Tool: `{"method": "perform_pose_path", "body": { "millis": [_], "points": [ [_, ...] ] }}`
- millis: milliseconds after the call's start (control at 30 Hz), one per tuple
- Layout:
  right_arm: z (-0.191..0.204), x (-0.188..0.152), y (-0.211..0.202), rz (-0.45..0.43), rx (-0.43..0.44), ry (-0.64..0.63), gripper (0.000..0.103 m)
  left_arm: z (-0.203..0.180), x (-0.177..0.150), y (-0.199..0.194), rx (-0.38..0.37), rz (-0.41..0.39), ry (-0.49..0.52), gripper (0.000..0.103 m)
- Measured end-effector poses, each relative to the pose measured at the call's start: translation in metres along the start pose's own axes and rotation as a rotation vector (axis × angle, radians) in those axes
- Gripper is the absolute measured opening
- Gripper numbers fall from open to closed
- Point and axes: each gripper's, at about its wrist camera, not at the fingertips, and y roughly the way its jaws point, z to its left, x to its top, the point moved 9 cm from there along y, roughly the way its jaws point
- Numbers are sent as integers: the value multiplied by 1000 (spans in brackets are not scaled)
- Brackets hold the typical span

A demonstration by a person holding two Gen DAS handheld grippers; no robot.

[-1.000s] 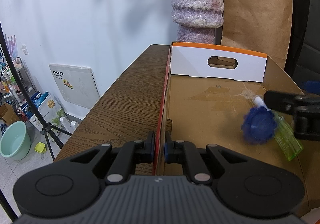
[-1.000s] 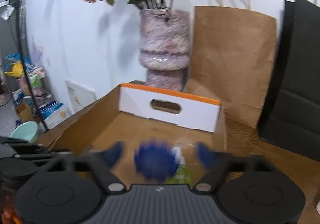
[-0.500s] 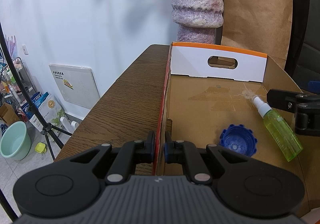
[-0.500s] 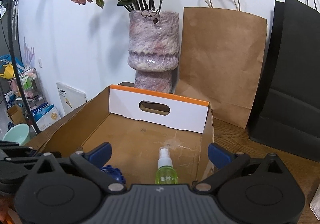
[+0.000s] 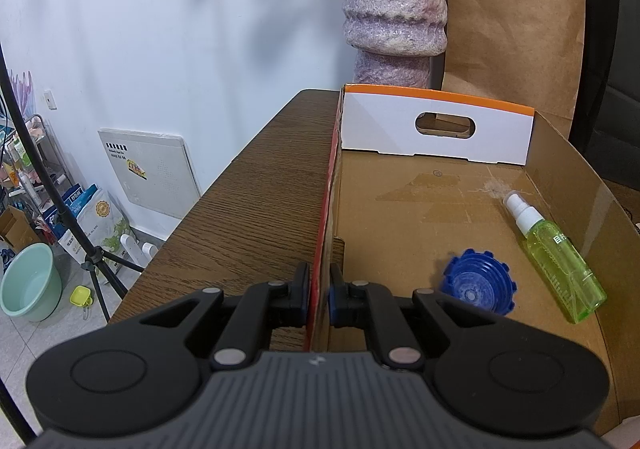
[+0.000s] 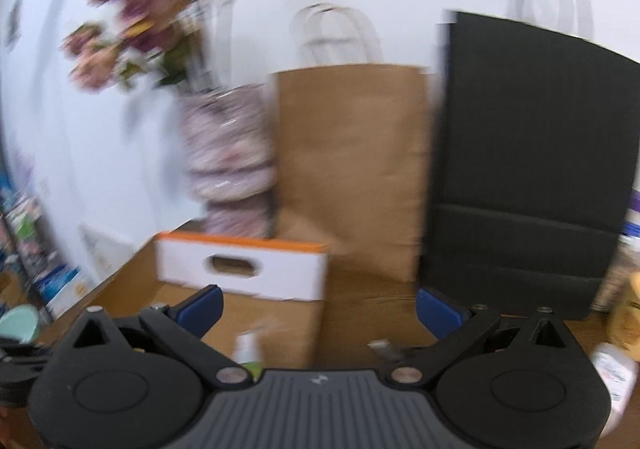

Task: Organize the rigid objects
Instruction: 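Move the right tool to the white cotton-bud box and grasp it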

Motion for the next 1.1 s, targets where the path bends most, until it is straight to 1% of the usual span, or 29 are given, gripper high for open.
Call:
{"method": "perform_pose_path", "body": {
  "millis": [67, 167, 267, 467, 533, 633, 767, 900, 1000, 1100],
  "points": [
    [-30, 0, -6, -7, -52, 36, 103, 0, 0, 0, 0, 0, 0, 10],
    [-76, -4, -11, -9, -153, 87, 103, 0, 1, 1, 0, -1, 0, 10],
    [-115, -12, -13, 7, -249, 105, 103, 0, 1, 1, 0, -1, 0, 10],
    [-189, -40, -9, 81, -426, 144, 103, 0, 1, 1, 1, -2, 0, 10],
    [-212, -51, -3, 106, -472, 186, 103, 0, 1, 1, 2, -3, 1, 10],
    [-235, -69, 9, 134, -508, 255, 103, 0, 1, 1, 2, -3, 1, 10],
    [-248, -90, 23, 184, -558, 262, 103, 0, 1, 1, 3, -3, 1, 10],
    [-250, -104, 34, 220, -563, 271, 103, 0, 1, 1, 3, -4, 1, 10],
    [-253, -111, 40, 230, -572, 280, 103, 0, 0, 0, 3, -4, 1, 10],
    [-256, -114, 43, 212, -562, 310, 103, 0, 1, 1, 2, -4, 0, 10]
  ]
}}
